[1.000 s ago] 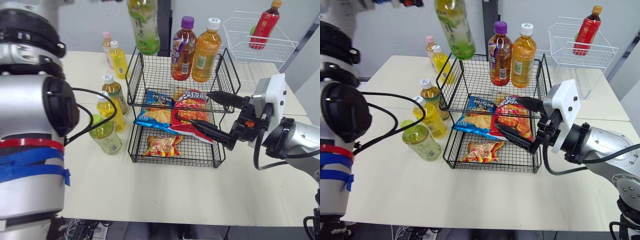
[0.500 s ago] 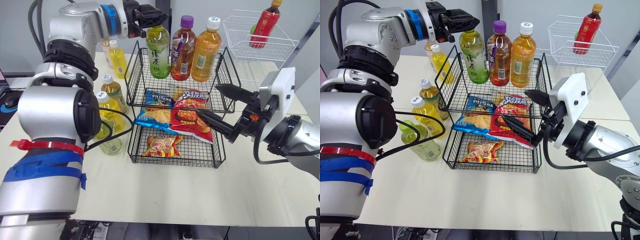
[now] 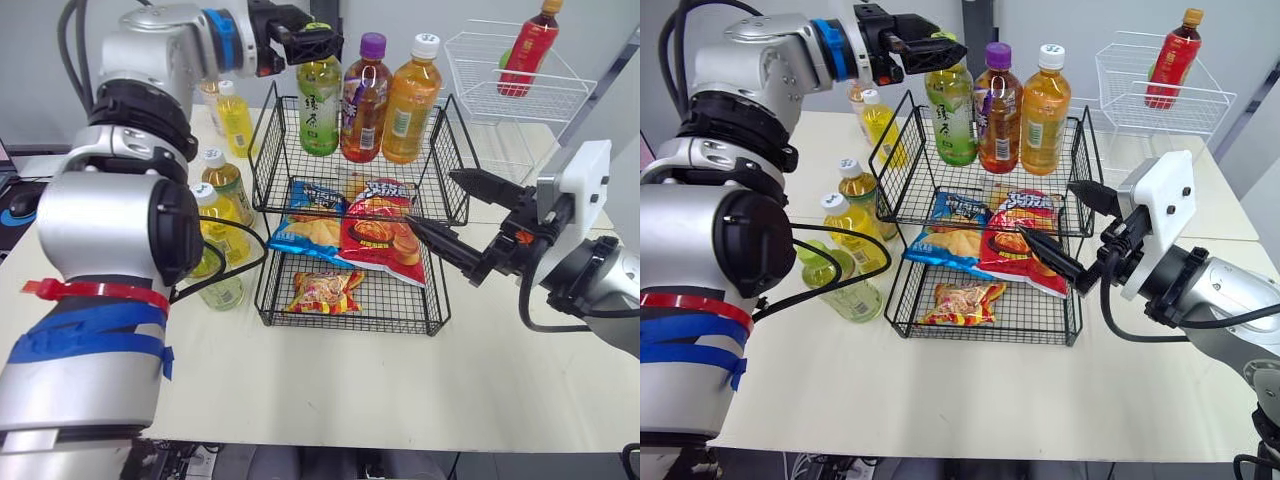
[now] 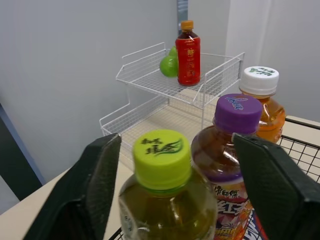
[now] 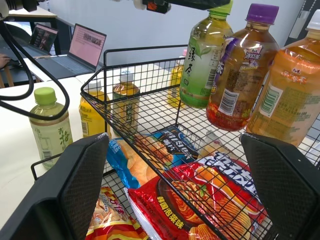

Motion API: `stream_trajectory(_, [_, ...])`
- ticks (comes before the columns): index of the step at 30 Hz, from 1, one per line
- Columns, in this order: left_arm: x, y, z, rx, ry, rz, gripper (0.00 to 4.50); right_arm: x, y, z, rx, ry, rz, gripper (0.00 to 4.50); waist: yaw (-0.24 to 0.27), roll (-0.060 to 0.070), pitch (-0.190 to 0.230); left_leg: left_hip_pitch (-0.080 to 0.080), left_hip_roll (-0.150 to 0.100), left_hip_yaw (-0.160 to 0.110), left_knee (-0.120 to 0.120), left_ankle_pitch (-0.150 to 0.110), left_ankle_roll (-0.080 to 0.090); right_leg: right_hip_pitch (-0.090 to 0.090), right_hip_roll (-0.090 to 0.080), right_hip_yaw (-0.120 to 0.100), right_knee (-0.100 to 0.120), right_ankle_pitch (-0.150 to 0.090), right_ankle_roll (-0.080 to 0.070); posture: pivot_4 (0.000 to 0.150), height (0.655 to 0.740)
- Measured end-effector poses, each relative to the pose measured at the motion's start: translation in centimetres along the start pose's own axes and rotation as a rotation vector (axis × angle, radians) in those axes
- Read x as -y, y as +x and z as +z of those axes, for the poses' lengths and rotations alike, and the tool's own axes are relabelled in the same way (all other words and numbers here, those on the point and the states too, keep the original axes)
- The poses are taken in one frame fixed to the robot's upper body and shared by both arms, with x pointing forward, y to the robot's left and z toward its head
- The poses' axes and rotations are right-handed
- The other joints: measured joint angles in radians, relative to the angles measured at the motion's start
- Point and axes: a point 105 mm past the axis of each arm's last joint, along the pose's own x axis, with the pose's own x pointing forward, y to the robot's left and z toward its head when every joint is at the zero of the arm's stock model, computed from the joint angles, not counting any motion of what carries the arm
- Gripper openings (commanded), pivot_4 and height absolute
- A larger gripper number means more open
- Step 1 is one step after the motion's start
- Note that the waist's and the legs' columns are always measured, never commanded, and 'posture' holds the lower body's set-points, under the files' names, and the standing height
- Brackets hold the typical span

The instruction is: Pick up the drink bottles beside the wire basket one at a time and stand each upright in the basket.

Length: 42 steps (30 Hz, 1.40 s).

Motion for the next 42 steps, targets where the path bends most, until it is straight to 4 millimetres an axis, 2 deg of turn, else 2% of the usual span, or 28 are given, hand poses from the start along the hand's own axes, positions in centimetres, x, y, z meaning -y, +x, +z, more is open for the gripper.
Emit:
stream_trajectory(9, [-0.9,-4.3,2.9,0.007,0.125,-0.024,4.48,-0.2,0.0,0.3,0.020,-0.019,0.055,4.50,0.000,0.000,0.000,0.000,0.000,0.000,0.000,0.000,0.000,0.000,0.000,0.000,0.000,0.000,0.000,0.150,0.7400])
stream_trajectory(12, [-1.5,-6.2,3.0,-0.005,0.140,0.001,4.48,0.0,0.1,0.3,0.022,-0.022,0.076,4.50,-0.002,0.000,0.000,0.001,0.000,0.000,0.000,0.000,0.000,0.000,0.000,0.000,0.000,0.000,0.000,0.150,0.7400])
stream_trajectory(17, [-2.8,-10.8,0.8,-0.084,0.154,0.081,4.48,0.2,0.1,0.3,-0.004,-0.099,0.162,4.50,-0.016,0.001,0.000,0.001,0.001,0.000,0.000,0.000,0.000,0.001,0.000,0.000,0.001,0.000,0.000,0.150,0.7400])
stream_trajectory(21, [-2.5,-15.8,-1.7,-0.198,0.158,0.133,4.48,-0.4,0.4,-0.4,-0.043,-0.126,0.354,4.50,-0.027,0.001,0.000,0.003,0.001,0.001,0.000,0.000,0.000,0.001,0.000,0.002,0.001,0.000,0.000,0.150,0.7400])
stream_trajectory(27, [0.5,-21.9,-4.3,-0.316,0.061,0.132,4.48,-2.1,0.9,-0.1,-0.007,-0.125,0.604,4.50,-0.022,0.001,0.000,0.004,0.002,0.000,0.000,0.000,0.000,0.002,0.000,0.001,0.002,0.000,0.000,0.150,0.7400])
stream_trajectory(29, [1.7,-23.2,-5.0,-0.335,0.020,0.131,4.48,-2.7,1.1,-0.1,0.013,-0.110,0.658,4.50,-0.017,0.001,0.000,0.004,0.001,-0.001,0.001,0.000,0.001,0.003,-0.001,0.000,0.002,0.000,0.000,0.150,0.7400])
stream_trajectory(31, [3.0,-24.6,-6.5,-0.369,-0.038,0.142,4.48,-3.2,1.2,-0.3,0.022,-0.100,0.707,4.50,-0.016,0.002,0.000,0.006,0.001,-0.001,0.001,-0.001,0.001,0.006,-0.002,-0.001,0.001,0.000,0.000,0.150,0.7400])
stream_trajectory(35, [6.2,-25.4,-10.2,-0.362,-0.170,0.146,4.48,-3.8,1.6,-0.5,0.034,-0.084,0.764,4.50,-0.010,0.002,0.000,0.010,0.001,-0.004,0.001,-0.002,0.003,0.011,-0.002,-0.004,0.000,0.000,0.000,0.150,0.7400])
stream_trajectory(38, [8.3,-24.2,-12.3,-0.314,-0.216,0.164,4.48,-4.0,1.9,-0.5,0.050,-0.079,0.771,4.50,-0.002,0.001,-0.001,0.012,0.001,-0.006,0.001,-0.002,0.004,0.014,-0.002,-0.004,0.001,0.000,0.000,0.150,0.7400])
stream_trajectory(42, [9.4,-21.4,-12.3,-0.178,-0.193,0.259,4.48,-4.1,2.1,-0.7,0.056,-0.069,0.770,4.50,0.009,0.000,-0.001,0.014,0.000,-0.006,0.001,-0.002,0.004,0.016,-0.002,-0.004,0.001,0.001,0.000,0.150,0.7400])
